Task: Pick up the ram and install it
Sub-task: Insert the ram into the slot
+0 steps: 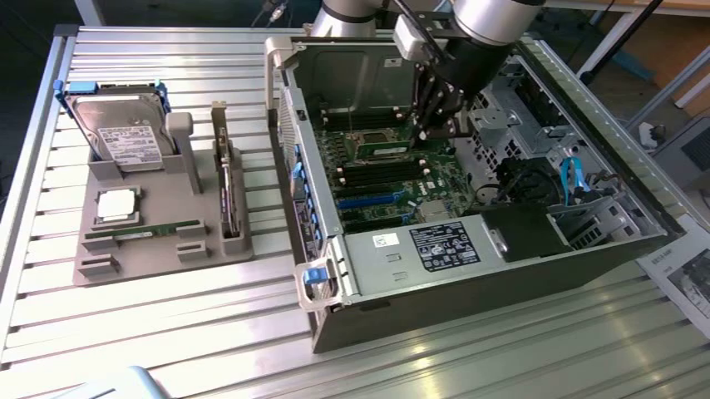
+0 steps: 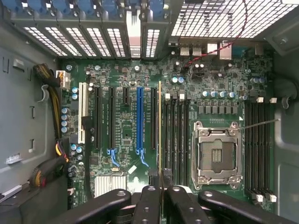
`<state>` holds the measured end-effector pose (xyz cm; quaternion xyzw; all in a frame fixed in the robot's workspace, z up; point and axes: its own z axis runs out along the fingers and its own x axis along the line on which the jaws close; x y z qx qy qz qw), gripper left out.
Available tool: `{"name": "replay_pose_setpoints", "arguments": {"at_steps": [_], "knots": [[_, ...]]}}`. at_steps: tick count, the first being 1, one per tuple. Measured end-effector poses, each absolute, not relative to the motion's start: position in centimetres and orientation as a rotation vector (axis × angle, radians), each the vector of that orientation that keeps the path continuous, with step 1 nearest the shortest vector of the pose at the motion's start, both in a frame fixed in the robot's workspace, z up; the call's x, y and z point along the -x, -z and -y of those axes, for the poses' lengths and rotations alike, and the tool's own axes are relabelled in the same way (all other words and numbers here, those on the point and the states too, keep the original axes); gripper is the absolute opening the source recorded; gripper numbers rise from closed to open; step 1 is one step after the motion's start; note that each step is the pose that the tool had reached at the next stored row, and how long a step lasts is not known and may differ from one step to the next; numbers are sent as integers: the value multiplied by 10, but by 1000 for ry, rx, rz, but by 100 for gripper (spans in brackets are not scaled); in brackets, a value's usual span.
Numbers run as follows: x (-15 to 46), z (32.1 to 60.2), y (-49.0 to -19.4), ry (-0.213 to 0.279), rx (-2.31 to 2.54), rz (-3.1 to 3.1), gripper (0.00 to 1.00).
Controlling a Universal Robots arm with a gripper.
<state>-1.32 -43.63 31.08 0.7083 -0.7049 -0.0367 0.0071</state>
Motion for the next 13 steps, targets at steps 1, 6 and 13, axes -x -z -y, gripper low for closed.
{"name": "replay_pose_setpoints", "arguments": {"at_steps": [1,6,13], "knots": [[13,436,-309,115,-2215,2205,12],[13,436,-299,115,-2215,2205,12],[13,436,-292,115,-2215,2205,12]]}}
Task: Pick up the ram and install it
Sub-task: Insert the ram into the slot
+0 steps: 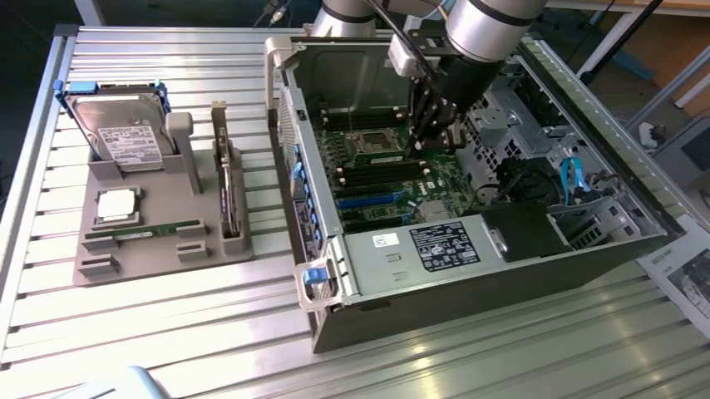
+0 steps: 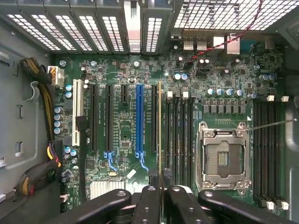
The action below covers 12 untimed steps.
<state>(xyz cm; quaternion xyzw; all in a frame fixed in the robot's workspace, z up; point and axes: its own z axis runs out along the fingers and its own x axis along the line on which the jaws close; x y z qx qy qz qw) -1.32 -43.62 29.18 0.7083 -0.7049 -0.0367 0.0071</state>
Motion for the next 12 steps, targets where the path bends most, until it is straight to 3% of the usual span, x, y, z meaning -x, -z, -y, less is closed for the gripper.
{"name": "replay_pose_setpoints", "arguments": {"at_steps": [12], "knots": [[13,424,-283,114,-2215,2205,12]]}}
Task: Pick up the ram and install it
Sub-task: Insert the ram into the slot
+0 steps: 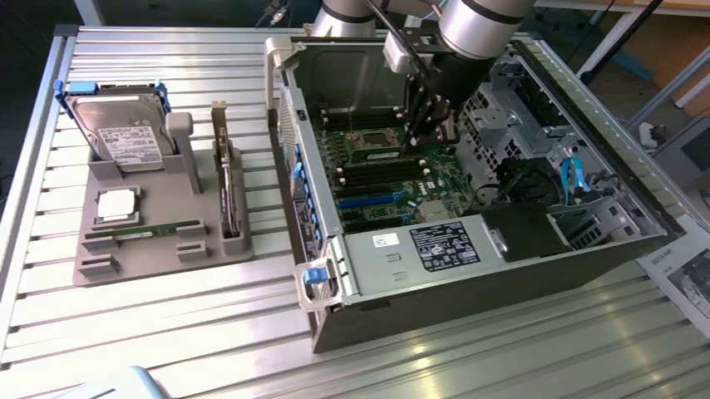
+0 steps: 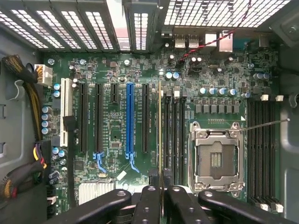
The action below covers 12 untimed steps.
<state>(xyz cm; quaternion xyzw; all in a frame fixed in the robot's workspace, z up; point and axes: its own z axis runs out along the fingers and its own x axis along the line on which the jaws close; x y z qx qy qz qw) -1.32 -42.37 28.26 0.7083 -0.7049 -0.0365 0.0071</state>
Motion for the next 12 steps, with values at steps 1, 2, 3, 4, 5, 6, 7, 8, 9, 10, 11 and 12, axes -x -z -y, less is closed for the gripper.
{"name": "replay_pose_setpoints", "arguments": {"at_steps": [1,2,3,4,5,6,7,8,9,10,11,12], "knots": [[13,424,-281,114,-2215,2205,12],[13,424,-278,114,-2215,2205,12],[13,424,-277,114,-2215,2205,12],[13,424,-274,114,-2215,2205,12],[13,424,-273,114,-2216,2205,12],[13,424,-270,114,-2216,2205,12],[13,424,-268,114,-2216,2205,12],[13,424,-266,114,-2216,2205,12],[13,424,-263,113,-2216,2205,12],[13,424,-259,113,-2216,2205,12],[13,424,-257,113,-2216,2205,12],[13,424,-258,113,-2216,2205,12]]}}
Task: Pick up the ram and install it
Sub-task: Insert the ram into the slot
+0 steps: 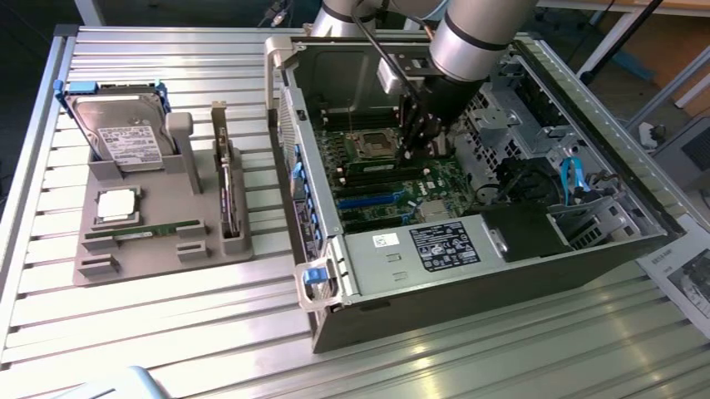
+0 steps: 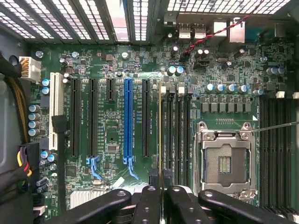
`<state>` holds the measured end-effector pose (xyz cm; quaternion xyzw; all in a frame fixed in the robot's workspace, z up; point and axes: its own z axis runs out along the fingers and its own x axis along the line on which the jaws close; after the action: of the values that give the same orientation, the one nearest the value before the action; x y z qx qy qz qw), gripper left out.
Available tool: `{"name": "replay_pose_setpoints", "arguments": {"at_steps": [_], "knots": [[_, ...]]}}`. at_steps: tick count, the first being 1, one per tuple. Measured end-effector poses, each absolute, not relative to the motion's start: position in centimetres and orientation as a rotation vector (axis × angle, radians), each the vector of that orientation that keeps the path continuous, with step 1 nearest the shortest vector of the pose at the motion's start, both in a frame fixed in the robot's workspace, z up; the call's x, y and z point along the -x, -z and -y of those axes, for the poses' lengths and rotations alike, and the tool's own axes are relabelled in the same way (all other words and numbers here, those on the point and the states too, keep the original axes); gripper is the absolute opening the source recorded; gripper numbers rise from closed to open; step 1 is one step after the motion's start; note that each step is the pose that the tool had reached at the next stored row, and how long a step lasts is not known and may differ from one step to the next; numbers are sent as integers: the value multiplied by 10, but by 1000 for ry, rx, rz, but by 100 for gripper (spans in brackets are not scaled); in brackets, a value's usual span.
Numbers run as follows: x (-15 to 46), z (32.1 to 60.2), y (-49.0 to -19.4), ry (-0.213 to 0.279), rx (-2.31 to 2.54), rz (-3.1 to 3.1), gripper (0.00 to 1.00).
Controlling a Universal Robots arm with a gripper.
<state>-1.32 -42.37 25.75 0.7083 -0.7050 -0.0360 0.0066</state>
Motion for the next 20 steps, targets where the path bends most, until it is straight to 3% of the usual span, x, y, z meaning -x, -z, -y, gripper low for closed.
{"name": "replay_pose_setpoints", "arguments": {"at_steps": [20], "knots": [[6,424,-248,113,-2216,2205,12]]}}
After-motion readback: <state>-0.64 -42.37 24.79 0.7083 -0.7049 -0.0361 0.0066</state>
